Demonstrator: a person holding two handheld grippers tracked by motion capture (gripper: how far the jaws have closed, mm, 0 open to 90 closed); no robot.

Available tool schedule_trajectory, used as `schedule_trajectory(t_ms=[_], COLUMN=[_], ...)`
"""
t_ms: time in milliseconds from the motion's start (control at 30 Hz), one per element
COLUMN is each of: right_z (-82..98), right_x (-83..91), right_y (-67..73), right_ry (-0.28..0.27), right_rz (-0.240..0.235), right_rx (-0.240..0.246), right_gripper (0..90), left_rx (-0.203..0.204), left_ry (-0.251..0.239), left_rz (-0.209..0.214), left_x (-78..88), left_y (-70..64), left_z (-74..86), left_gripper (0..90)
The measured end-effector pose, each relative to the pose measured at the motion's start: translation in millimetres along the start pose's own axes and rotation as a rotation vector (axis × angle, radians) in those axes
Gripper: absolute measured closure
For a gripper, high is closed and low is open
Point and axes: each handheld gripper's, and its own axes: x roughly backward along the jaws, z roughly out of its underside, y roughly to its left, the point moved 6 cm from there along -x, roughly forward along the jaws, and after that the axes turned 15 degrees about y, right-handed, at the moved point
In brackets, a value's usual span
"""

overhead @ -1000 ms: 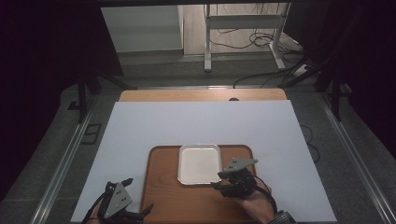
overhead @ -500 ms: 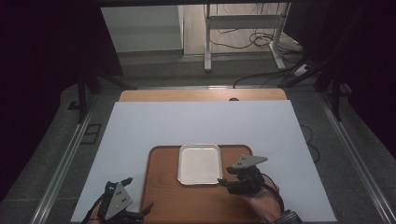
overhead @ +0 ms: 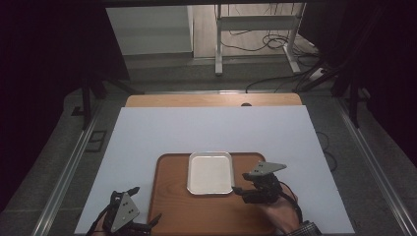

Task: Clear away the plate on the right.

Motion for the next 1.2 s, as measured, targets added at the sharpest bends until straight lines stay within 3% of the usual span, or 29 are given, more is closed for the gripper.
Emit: schedule_trajectory(t_ms=[633, 1200], right_z=[0.5, 8.8], right_x=[17.3, 27.2], right_y=[-5.9, -8.3], right_ry=[-0.061, -0.076], right_rz=[0.01, 0.025], right_rx=[-0.015, -0.012], right_gripper=[28.3, 20.0], left_rx=[0.003, 0.005], left_ry=[0.001, 0.004], left_rz=[0.016, 0.024], left_x=[-0.9, -1.2], left_y=[-1.7, -2.6], left_z=[-0.2, -0.1], left_gripper=[1.4, 1.4])
